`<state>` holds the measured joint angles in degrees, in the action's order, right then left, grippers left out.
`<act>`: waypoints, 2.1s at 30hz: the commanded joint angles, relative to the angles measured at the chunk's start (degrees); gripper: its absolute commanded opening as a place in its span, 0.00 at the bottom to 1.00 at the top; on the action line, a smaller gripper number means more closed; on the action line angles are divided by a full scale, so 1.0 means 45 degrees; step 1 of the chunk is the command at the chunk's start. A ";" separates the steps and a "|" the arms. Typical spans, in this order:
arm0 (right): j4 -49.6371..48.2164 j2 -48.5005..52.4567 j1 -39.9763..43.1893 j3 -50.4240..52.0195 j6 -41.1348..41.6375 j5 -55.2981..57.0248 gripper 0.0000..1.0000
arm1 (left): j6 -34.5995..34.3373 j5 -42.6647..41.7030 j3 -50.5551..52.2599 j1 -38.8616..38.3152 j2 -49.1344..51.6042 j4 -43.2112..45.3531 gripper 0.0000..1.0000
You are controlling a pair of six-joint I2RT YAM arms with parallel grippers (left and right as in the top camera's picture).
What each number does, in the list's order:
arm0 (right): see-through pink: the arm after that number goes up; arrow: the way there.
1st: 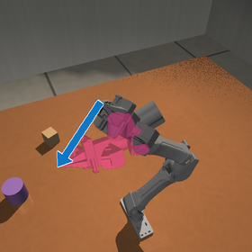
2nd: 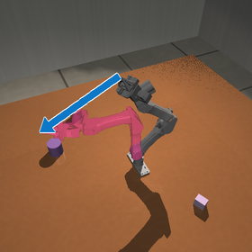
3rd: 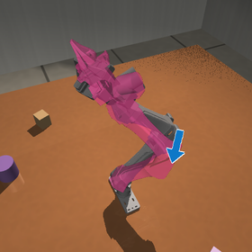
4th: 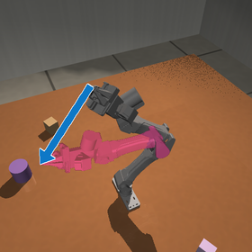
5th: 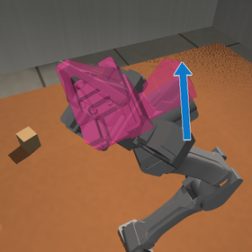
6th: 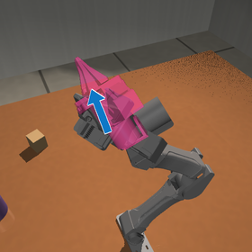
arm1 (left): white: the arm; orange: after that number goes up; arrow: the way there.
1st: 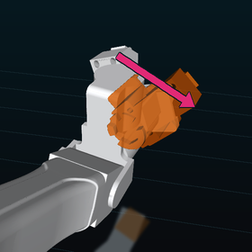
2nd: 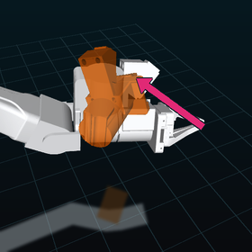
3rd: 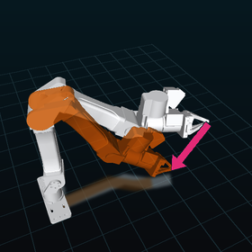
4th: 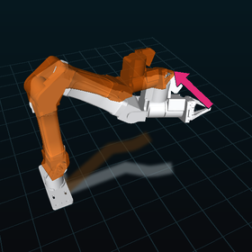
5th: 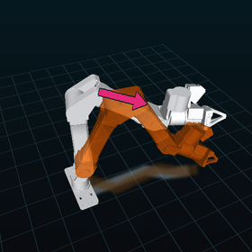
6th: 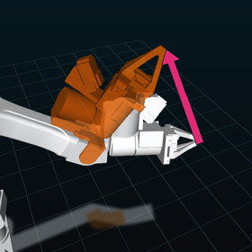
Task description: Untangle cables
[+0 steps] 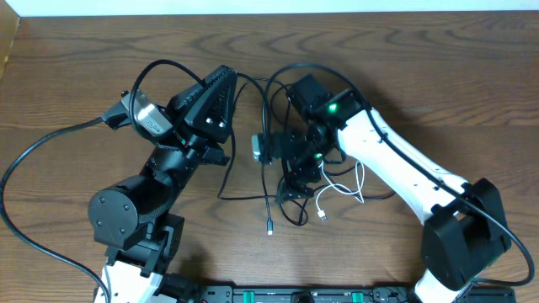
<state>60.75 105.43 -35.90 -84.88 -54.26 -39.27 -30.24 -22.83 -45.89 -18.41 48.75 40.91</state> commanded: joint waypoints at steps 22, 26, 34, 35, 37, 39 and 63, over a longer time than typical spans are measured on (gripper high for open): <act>-0.2997 -0.0063 -0.1758 0.1151 0.0767 -0.2011 0.33 | -0.0073 -0.0267 -0.0107 0.0053 -0.0068 0.0063 0.08; -0.3060 -0.0063 -0.1758 0.1151 0.0986 -0.1919 0.01 | -0.0073 -0.0267 -0.0107 0.0053 -0.0068 0.0063 0.07; -0.5931 -0.0170 -0.1214 0.0976 0.7810 0.2846 0.01 | -0.0073 -0.0267 -0.0107 0.0053 -0.0068 -0.1399 0.23; -0.5935 -0.0253 -0.1020 0.0845 0.8063 0.3026 0.01 | -0.0063 -0.0257 -0.0107 0.0053 -0.0063 -0.1982 0.31; -0.5916 -0.0471 -0.0597 0.0544 0.8524 0.3079 0.01 | -0.0049 -0.0248 -0.0107 0.0053 -0.0029 -0.2987 0.42; -0.5863 -0.0748 -0.0141 0.0219 0.9005 0.3084 0.01 | 0.0277 -0.0136 -0.0107 0.0053 0.0053 -0.3832 0.49; -0.4692 -0.6033 0.6023 -0.3949 0.9879 0.5319 0.01 | 0.3546 0.0321 -0.0107 0.0053 0.0214 -1.0972 0.75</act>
<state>39.68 80.71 -12.14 -98.52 -11.94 -15.79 -17.72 -21.89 -45.89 -18.41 49.82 -6.09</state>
